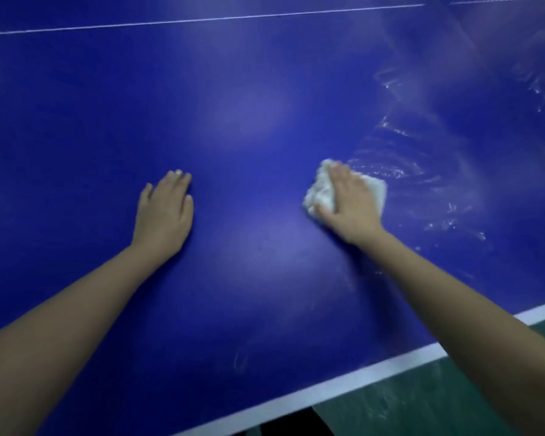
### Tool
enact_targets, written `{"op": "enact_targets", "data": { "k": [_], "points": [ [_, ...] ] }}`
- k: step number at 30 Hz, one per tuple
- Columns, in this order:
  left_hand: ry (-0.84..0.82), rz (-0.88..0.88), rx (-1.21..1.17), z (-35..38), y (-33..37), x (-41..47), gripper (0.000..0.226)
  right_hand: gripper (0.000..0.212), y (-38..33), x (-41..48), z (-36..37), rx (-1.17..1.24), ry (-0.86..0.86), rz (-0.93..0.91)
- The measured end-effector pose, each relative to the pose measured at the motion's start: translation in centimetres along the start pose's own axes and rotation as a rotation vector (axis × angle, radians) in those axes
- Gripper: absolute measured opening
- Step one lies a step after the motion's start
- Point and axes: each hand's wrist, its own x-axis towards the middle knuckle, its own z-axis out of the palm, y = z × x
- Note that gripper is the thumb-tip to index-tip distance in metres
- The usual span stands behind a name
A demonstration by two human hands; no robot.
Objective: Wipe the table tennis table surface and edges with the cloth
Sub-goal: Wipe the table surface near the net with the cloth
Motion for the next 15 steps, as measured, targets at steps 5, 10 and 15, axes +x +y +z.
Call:
{"op": "enact_targets", "data": {
  "k": [5, 10, 15],
  "points": [
    [-0.055, 0.062, 0.029, -0.2, -1.6, -8.7, 0.044, 0.072, -5.5, -6.3, 2.4, -0.045, -0.005, 0.172],
    [-0.034, 0.052, 0.0, 0.1, -3.0, -12.5, 0.043, 0.074, -18.7, -17.0, 7.1, 0.006, -0.124, -0.29],
    [-0.053, 0.09, 0.027, 0.7, -3.9, -13.7, 0.046, 0.071, -21.2, -20.9, 8.5, -0.089, -0.227, -0.464]
  ]
}}
